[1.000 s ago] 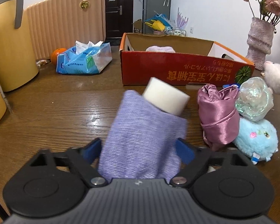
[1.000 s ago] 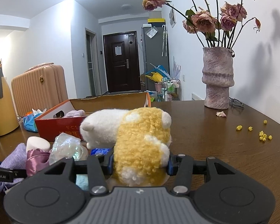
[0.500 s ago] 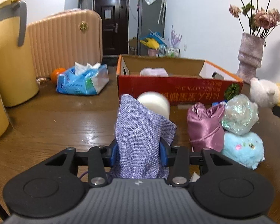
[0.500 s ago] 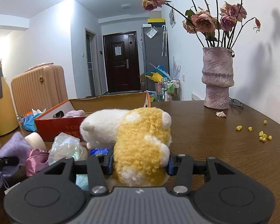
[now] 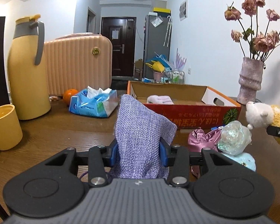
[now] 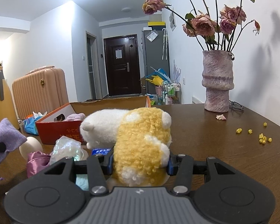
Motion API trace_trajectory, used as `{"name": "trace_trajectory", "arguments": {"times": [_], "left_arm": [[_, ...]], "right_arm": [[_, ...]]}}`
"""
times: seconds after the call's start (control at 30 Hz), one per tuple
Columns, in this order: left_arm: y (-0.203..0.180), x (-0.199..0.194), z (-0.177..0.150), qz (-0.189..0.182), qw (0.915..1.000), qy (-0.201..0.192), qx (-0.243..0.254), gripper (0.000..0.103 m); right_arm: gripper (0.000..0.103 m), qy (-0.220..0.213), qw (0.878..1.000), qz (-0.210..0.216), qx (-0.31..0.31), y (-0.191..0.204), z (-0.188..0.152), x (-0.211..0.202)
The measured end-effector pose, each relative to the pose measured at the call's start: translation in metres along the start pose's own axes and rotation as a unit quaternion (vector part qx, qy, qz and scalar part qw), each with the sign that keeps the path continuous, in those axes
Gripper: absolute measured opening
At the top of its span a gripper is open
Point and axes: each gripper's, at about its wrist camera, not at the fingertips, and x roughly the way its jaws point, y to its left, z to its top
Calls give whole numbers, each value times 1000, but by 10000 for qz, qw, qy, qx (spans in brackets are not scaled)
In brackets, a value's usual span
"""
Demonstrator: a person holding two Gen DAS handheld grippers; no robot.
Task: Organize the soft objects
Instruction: 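Carry the lilac pouch and yellow plush dog together over the cardboard box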
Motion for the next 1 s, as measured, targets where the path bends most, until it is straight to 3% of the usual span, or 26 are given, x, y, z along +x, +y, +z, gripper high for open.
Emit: {"name": "trace_trajectory", "arguments": {"times": [0.57, 1.0], "left_arm": [[-2, -20, 2, 87, 9993, -359, 5, 43], [-19, -22, 20, -87, 9983, -570, 8, 43]], "right_arm": [[48, -297, 9994, 169, 15, 12, 2, -10], [48, -522, 9981, 336, -24, 26, 16, -4]]}}
